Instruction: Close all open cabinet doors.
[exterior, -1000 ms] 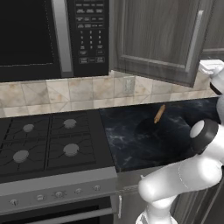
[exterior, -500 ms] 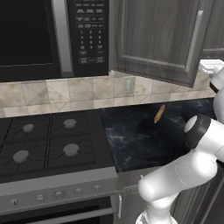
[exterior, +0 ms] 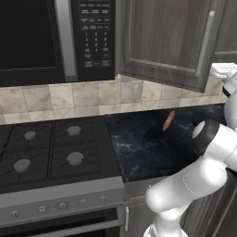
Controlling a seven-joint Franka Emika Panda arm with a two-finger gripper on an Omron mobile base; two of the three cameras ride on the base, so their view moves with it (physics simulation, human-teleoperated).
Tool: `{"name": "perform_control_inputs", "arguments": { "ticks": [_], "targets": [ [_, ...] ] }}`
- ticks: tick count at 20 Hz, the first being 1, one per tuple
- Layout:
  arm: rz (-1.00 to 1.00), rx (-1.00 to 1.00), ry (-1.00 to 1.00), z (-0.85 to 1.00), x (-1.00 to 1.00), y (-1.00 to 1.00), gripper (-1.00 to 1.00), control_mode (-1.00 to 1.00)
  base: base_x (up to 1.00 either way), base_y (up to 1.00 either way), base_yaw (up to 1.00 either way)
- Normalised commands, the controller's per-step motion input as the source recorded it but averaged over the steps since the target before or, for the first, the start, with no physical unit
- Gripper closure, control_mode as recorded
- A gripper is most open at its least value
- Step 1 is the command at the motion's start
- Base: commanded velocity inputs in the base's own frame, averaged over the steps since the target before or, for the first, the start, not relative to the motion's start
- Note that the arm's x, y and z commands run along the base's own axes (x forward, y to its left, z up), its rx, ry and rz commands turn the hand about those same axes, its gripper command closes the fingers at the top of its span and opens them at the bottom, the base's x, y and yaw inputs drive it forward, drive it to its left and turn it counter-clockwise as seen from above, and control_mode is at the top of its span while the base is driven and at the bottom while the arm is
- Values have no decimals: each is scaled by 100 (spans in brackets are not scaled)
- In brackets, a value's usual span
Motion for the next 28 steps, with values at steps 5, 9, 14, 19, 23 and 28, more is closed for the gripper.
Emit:
{"name": "perform_control_inputs", "arguments": {
  "ticks": [5, 9, 14, 19, 23, 28],
  "targets": [
    [0, 0, 0, 18, -36, 0, -100, -100, 0, 0, 0],
    [0, 0, 0, 18, -32, 0, -100, -100, 0, 0, 0],
    [0, 0, 0, 15, -37, 0, -100, -100, 0, 0, 0],
    [0, 0, 0, 7, -50, 0, -100, -100, 0, 0, 0],
    [-1, 0, 0, 1, -69, 0, -100, -100, 0, 0, 0],
    [-5, 0, 0, 5, -64, 1, -100, -100, 0, 0, 0]
  ]
}}
